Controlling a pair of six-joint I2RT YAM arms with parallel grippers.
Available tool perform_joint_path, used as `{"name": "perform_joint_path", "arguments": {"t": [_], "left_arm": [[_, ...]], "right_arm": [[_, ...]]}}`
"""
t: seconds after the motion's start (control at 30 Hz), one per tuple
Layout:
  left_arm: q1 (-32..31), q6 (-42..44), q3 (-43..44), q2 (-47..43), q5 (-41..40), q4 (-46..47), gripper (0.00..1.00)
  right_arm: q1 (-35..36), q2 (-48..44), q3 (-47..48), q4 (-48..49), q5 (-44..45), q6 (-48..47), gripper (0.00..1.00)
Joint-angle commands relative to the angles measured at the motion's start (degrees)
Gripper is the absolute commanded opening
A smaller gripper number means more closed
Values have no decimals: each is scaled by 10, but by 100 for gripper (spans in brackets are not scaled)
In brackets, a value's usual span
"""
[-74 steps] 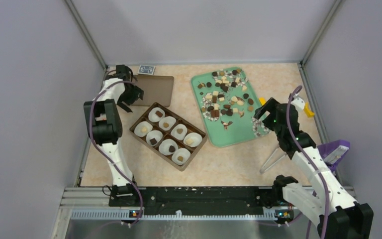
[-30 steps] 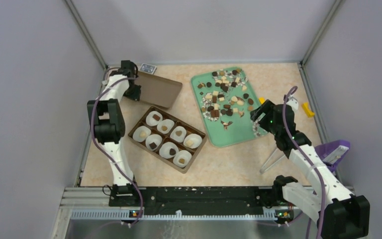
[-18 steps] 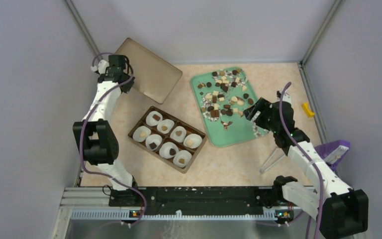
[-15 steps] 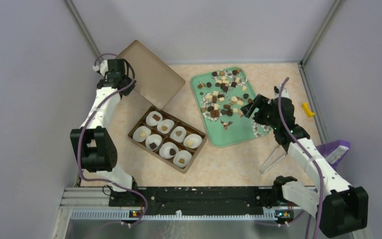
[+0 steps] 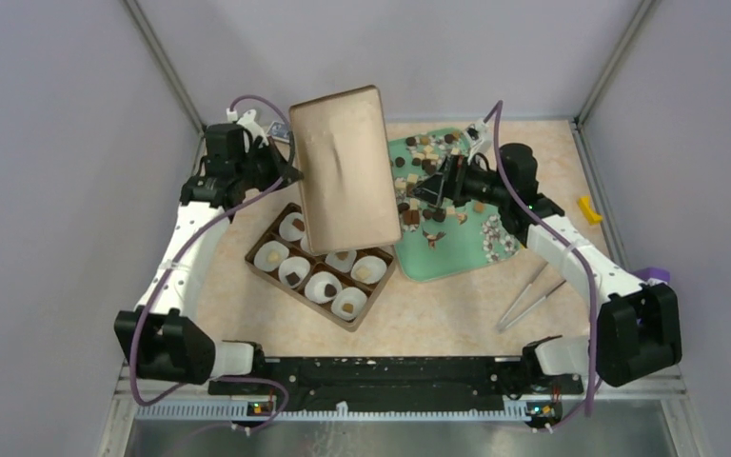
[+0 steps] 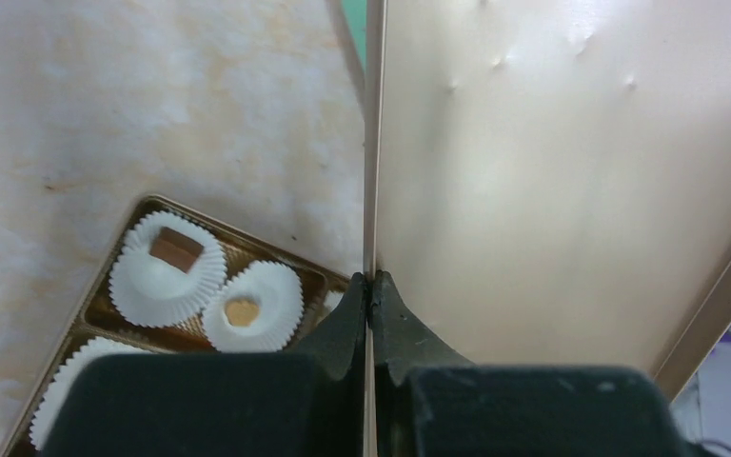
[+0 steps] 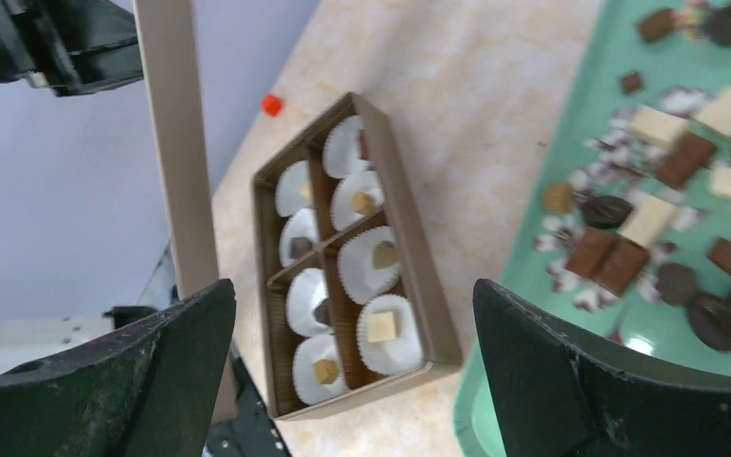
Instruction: Pack the chocolate
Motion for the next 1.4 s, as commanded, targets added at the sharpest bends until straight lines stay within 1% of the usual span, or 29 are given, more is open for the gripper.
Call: {"name": "perform_joint_path", "arguments": {"t": [0.0, 0.03, 0.1, 0.17, 0.27, 0.33, 0.53, 0.63, 0.7, 0.9, 0.97, 1.13, 1.27, 1.37], "left_arm": [[-6, 19, 4, -62, 107, -3, 0], [-6, 20, 6, -71, 109, -7, 0], [-6, 22, 6, -80, 102, -14, 0], [-6, 28, 7, -85, 101, -20, 0], [-6, 28, 8, -88, 121, -26, 0], [-6, 24, 4, -92, 133, -24, 0], [-6, 36, 4, -102, 109, -39, 0], [-6, 57, 10, -106, 104, -58, 0], [-6, 80, 17, -110, 88, -80, 0], [-6, 102, 4, -137, 94, -91, 0], [-6, 100, 0, -140, 89, -93, 0], [-6, 98, 1, -141, 106, -93, 0], [-6, 100, 9, -145, 108, -95, 0], [-6, 102, 9, -146, 102, -99, 0]], "right_arm": [[10, 13, 30, 93, -146, 23, 92], [14, 16, 30, 110, -170, 35, 92], [27, 15, 27, 136, -188, 52, 93], [35, 8, 14, 170, -188, 74, 93], [41, 3, -13, 261, -189, 136, 93], [48, 0, -20, 285, -186, 157, 93], [56, -20, -31, 263, -139, 153, 93], [47, -41, -25, 198, -79, 130, 93], [39, -56, -25, 169, -58, 121, 93], [35, -80, -26, 157, -27, 127, 94], [38, -83, -28, 167, -33, 135, 94], [83, -72, -27, 154, -32, 120, 94], [124, -50, -24, 166, -35, 115, 94], [155, -37, -1, 142, -33, 86, 94]]}}
